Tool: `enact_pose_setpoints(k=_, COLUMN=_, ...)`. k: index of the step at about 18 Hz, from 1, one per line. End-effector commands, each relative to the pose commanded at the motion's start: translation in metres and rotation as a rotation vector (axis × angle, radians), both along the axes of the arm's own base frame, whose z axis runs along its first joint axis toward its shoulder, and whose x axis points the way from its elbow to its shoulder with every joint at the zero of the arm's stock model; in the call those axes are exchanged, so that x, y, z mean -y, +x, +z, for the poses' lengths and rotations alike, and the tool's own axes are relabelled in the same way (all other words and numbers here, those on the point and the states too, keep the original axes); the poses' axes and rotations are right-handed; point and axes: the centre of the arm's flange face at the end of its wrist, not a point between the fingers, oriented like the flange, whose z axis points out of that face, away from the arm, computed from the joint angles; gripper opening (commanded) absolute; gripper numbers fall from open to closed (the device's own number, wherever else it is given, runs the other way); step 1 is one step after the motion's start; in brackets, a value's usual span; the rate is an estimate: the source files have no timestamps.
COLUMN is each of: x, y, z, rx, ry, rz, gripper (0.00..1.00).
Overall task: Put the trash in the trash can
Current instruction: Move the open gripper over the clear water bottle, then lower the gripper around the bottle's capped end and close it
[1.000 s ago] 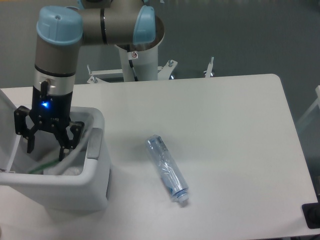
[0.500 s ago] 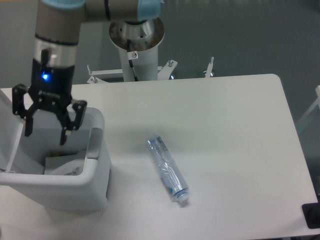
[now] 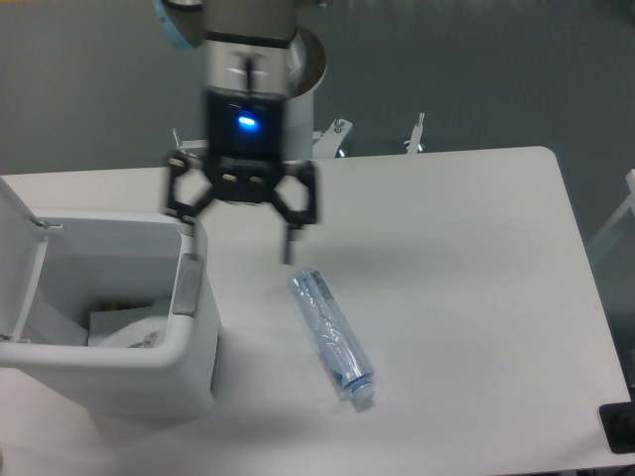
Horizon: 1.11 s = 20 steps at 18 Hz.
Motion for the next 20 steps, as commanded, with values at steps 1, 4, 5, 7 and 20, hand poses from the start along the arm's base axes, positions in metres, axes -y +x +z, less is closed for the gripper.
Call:
enact_pose_setpoints(k=1, x=0.001, y=-0.014, z=-0.014, rx=0.009, ry=-0.026, rz=0.018, gripper=1.0)
enact_pose_setpoints(k=4, x=-0.003, y=-0.033, z=-0.047, rx=0.035, ry=-0.079, rz=0.034, gripper=1.0)
enact_pose_setpoints(k=5, x=-0.006, y=-0.036, z=-0.058, rx=0.05, ry=-0.093, rz=0.034, gripper=1.0)
enact_pose_setpoints(k=7, x=-0.011, y=-0.045, z=-0.078, rx=0.07, ry=-0.118, rz=0.042, gripper=1.0)
enact_pose_setpoints(k=20, x=-0.055, y=-0.097, z=-0.195, rx=0.162, ry=-0.259, rz=0.081, gripper=1.0)
